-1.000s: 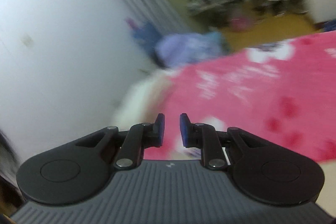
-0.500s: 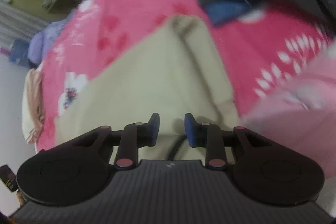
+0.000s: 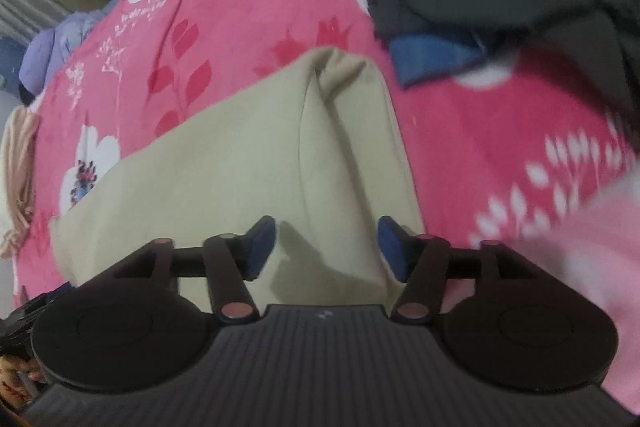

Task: Fold clothes

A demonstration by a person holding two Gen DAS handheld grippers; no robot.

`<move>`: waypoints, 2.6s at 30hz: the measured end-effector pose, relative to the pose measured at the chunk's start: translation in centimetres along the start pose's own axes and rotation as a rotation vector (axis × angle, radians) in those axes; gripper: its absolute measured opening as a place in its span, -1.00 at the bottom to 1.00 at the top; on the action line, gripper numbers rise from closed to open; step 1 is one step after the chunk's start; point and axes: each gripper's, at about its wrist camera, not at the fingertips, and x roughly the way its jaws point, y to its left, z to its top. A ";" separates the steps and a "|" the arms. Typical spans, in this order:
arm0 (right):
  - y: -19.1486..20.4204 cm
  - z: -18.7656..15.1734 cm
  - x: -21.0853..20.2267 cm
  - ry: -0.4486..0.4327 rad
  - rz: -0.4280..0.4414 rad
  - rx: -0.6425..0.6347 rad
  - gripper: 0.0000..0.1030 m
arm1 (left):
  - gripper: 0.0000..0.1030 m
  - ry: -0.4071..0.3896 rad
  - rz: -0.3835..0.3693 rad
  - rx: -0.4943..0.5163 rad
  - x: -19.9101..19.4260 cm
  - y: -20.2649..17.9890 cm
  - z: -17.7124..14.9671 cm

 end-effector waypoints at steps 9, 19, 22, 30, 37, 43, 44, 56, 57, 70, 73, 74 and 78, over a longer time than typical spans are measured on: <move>-1.3 1.0 4.8 0.132 0.055 -0.020 -0.82 | -0.28 0.005 -0.008 -0.021 0.1 0.5 -0.1; -2.8 1.0 3.5 0.125 -0.034 0.004 -0.66 | -0.22 0.014 -0.014 -0.042 0.5 0.5 0.4; -2.8 1.9 2.1 0.092 -0.024 0.023 -0.42 | -0.21 0.014 -0.009 -0.030 0.5 0.3 0.3; -2.3 5.6 1.8 -0.043 0.092 0.095 -0.03 | -0.19 0.016 -0.006 -0.027 0.6 0.2 0.4; -1.9 7.3 7.5 -0.003 0.122 0.159 -0.54 | -0.19 0.013 -0.003 -0.036 0.6 0.1 0.3; 0.0 7.6 6.1 -0.110 0.101 0.042 -0.77 | -0.19 0.013 -0.018 -0.060 0.8 0.5 0.7; 0.3 7.8 6.0 -0.121 0.102 0.033 -0.77 | -0.19 0.012 -0.019 -0.061 0.9 0.6 0.8; 0.4 8.6 7.8 -0.116 0.073 -0.055 -0.53 | -0.19 -0.017 0.003 -0.004 1.4 0.0 0.8; 0.1 8.8 7.2 -0.101 0.072 -0.046 -0.46 | -0.19 -0.018 0.008 0.004 1.3 -0.1 0.8; 3.0 -2.1 -0.8 0.290 0.334 -0.001 -0.18 | -0.18 -0.025 -0.161 0.177 -3.1 -5.6 0.0; 2.8 -4.5 0.6 0.364 0.284 0.023 -0.18 | -0.16 0.077 -0.289 0.180 -3.0 -6.8 -0.6; 2.8 -5.2 1.0 0.377 0.264 0.023 -0.17 | -0.16 0.097 -0.314 0.180 -3.0 -7.0 -0.8; 2.2 -6.5 2.4 0.395 0.236 0.067 -0.11 | -0.16 0.150 -0.385 0.134 -2.9 -6.8 -1.6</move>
